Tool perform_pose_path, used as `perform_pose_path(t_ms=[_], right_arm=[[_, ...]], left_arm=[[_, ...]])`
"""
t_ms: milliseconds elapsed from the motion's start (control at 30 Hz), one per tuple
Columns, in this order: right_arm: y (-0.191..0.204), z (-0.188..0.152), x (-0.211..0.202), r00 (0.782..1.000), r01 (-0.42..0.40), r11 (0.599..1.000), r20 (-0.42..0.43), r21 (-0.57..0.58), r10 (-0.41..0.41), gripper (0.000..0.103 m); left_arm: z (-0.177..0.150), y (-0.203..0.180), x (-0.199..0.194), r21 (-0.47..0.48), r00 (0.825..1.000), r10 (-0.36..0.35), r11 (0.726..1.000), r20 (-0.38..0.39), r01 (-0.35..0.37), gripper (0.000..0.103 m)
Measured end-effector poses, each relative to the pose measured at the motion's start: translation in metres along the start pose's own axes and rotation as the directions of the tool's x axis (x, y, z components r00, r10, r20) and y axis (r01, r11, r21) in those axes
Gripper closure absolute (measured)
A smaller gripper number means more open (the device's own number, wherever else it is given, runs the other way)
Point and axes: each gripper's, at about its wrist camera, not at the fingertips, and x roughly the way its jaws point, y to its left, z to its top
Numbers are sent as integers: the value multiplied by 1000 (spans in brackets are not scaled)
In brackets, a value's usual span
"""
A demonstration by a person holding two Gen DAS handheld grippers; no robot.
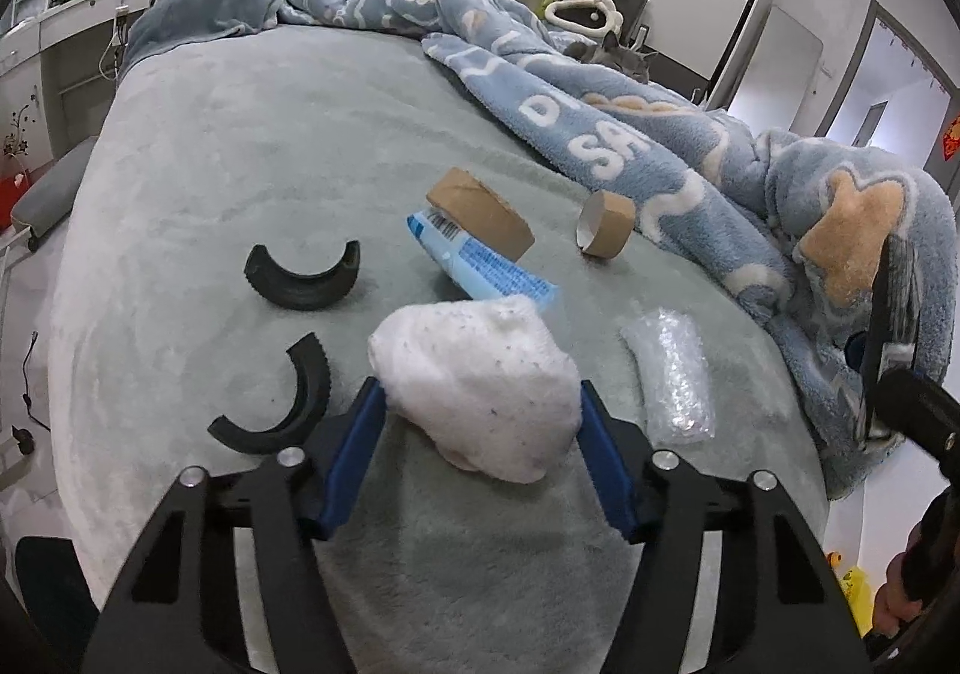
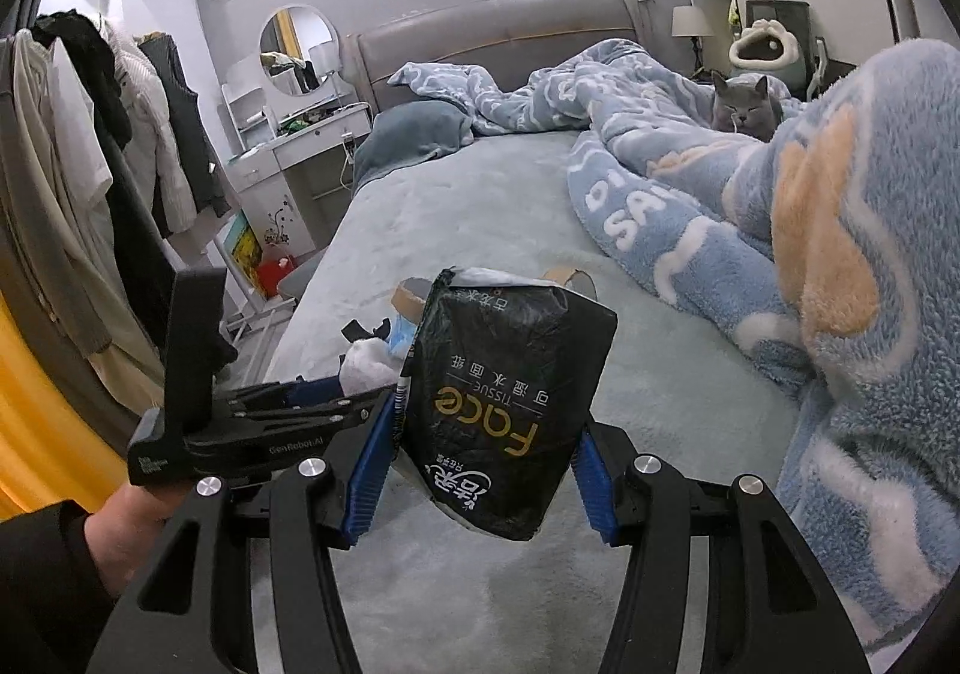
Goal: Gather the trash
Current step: 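Carry the white tissue with the left tool to the bin and release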
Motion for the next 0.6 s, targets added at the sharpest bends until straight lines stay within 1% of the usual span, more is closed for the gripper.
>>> perform_pose_path(t_ms=[67,100,233,400,600], right_arm=[[1,1,-1,1000,-10,1000,6,11,10,47],[2,3,-1,1000,-14,1000,9,15,14,47],[12,10,1,999,-35,999,22,30,35,47],[30,18,5,998,-49,999,42,19,48,47],[56,24,16,997,-67,998,39,-7,67,47]], left_arm=[[0,1,-2,1,1000,-9,1000,-3,9,45],[-1,1,-4,10,1000,-15,1000,-4,15,49],[-3,2,-12,37,999,-41,998,-17,41,55],[-5,10,-29,41,997,-71,997,-25,72,56],[-2,23,-57,48,995,-104,993,-7,104,56]])
